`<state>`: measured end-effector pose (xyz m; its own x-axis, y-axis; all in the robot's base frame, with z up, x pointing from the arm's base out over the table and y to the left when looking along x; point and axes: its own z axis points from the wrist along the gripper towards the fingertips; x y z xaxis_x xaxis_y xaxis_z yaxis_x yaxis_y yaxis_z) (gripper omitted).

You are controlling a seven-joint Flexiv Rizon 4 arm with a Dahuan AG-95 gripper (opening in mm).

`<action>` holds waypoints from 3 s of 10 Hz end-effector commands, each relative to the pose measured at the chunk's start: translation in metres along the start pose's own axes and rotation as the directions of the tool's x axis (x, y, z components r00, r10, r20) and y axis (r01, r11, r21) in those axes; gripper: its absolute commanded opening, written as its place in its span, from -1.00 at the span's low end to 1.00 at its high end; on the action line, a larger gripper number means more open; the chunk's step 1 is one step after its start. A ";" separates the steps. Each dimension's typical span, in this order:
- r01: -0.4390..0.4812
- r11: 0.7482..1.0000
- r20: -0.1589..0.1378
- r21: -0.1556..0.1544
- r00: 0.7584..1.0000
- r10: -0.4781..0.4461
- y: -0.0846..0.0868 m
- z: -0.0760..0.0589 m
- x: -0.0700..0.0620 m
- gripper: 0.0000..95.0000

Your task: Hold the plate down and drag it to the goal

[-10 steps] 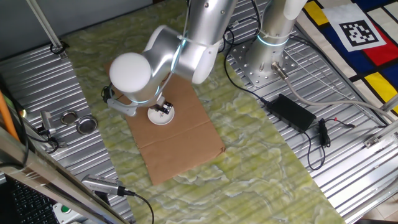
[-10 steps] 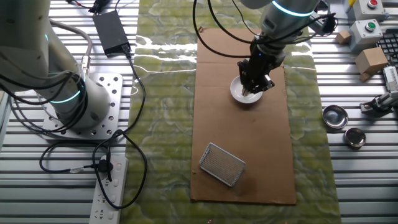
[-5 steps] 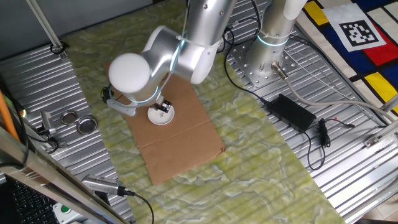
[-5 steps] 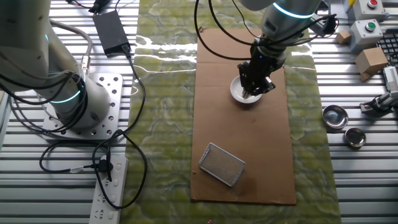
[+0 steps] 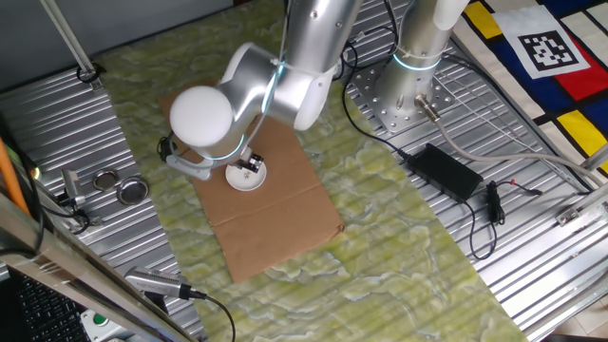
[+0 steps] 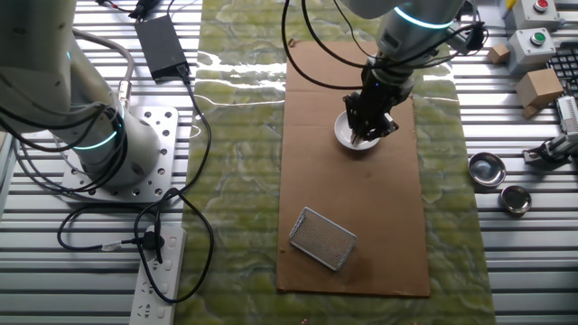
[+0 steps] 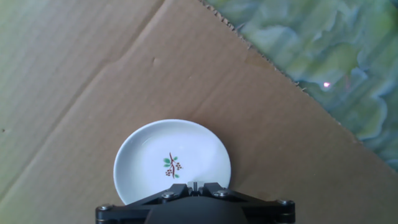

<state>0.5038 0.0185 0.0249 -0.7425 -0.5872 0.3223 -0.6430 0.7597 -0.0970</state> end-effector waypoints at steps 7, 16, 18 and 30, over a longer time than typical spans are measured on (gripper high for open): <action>0.046 0.999 -0.020 0.026 0.999 -0.045 -0.004 0.005 0.006 -1.00; 0.087 0.996 -0.029 0.036 0.996 -0.086 -0.014 0.011 0.021 -1.00; 0.090 0.995 -0.032 0.040 0.996 -0.089 -0.015 0.012 0.024 -1.00; 0.150 0.987 -0.061 0.060 0.987 -0.146 -0.032 0.019 0.049 -1.00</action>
<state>0.4832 -0.0431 0.0262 -0.6238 -0.6755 0.3931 -0.7595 0.6425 -0.1013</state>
